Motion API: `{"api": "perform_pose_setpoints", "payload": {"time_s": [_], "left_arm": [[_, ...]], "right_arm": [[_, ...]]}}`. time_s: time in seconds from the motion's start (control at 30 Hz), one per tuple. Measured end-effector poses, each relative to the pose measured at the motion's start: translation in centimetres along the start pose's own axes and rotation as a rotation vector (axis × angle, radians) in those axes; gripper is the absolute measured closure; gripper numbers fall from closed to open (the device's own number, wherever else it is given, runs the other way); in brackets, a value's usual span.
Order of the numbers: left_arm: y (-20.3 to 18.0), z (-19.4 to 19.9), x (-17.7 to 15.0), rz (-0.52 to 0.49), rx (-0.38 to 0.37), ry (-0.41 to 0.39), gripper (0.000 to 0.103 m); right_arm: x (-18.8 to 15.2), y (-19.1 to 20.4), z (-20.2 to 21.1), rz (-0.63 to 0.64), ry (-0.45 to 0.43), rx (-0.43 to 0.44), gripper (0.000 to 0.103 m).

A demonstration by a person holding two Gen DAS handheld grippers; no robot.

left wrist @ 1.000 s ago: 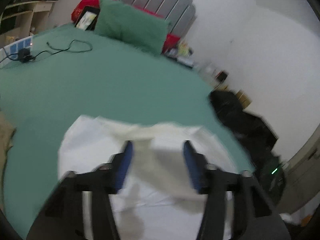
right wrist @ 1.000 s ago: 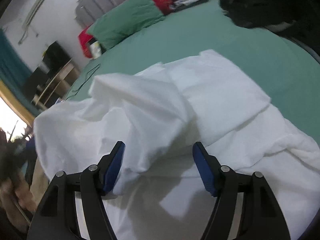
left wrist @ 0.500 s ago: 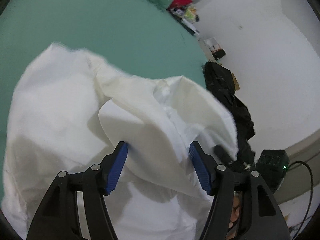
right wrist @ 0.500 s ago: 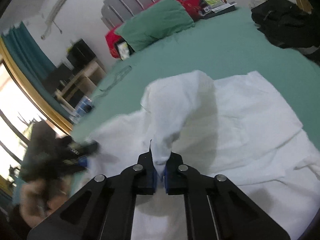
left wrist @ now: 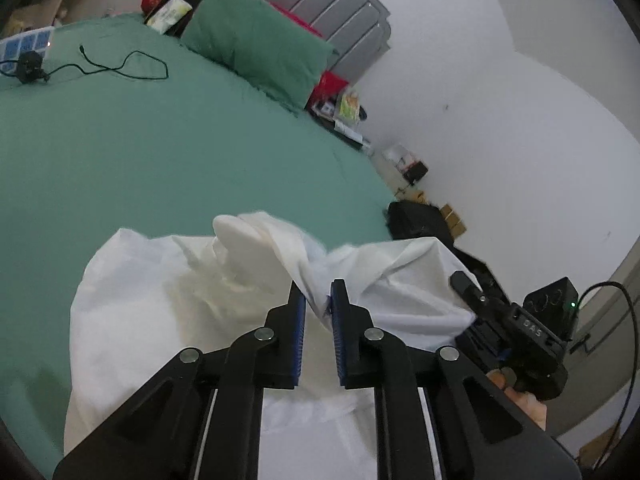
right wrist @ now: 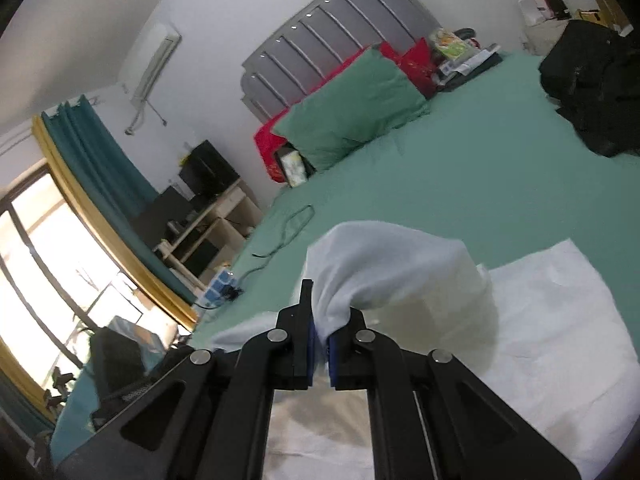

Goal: Fold large clothes

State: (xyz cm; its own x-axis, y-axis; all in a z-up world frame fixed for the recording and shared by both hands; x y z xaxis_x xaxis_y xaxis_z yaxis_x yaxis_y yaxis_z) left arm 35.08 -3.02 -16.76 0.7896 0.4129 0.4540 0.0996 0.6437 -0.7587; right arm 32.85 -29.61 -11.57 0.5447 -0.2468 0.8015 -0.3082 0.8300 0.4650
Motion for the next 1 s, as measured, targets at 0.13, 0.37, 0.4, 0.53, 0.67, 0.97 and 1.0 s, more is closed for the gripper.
{"api": "perform_pose_setpoints", "payload": {"time_s": [0.13,0.37,0.4,0.53,0.67,0.97,1.0], "left_arm": [[3.2,-2.9,-4.5,0.061,0.095,0.145,0.089],[6.7,-2.9,-9.3,0.076,0.191,0.282,0.089],[6.8,-2.9,-9.2,0.076,0.193,0.286,0.089],[6.3,-2.9,-8.1,0.030,0.225,0.251,0.066],[4.7,-2.5,-6.2,-0.049,0.257,0.195,0.065],[4.7,-1.6,-3.9,-0.102,0.303,0.153,0.065],[4.8,-1.6,-3.8,-0.106,0.306,0.154,0.065]], "right_arm": [[-5.6,-3.1,-0.7,-0.025,0.156,-0.118,0.096],[-12.6,-7.1,2.0,-0.082,0.331,-0.277,0.077],[-12.4,-6.9,2.4,-0.051,0.343,-0.310,0.067],[-9.6,-6.6,5.0,0.049,0.299,-0.444,0.051],[-5.0,-5.8,7.0,0.150,0.175,-0.572,0.047],[-0.6,-2.3,-4.8,0.314,0.220,-0.347,0.043],[-1.2,-2.7,-6.4,0.317,0.262,-0.348,0.043]]}}
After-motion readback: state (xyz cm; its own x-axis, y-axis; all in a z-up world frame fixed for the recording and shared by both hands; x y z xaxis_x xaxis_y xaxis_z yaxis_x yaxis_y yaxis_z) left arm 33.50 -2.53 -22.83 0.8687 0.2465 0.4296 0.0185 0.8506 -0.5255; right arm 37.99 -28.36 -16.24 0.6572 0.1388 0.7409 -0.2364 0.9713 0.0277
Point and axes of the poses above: each gripper's, at about its wrist camera, not at the fingertips, and z roughly against the way its jaws point, y to its left, x to its top, the point moved 7 cm from there along -z, roughly the way its jaws point, and after that the axes turned 13 degrees about z, right-handed, at the moved point
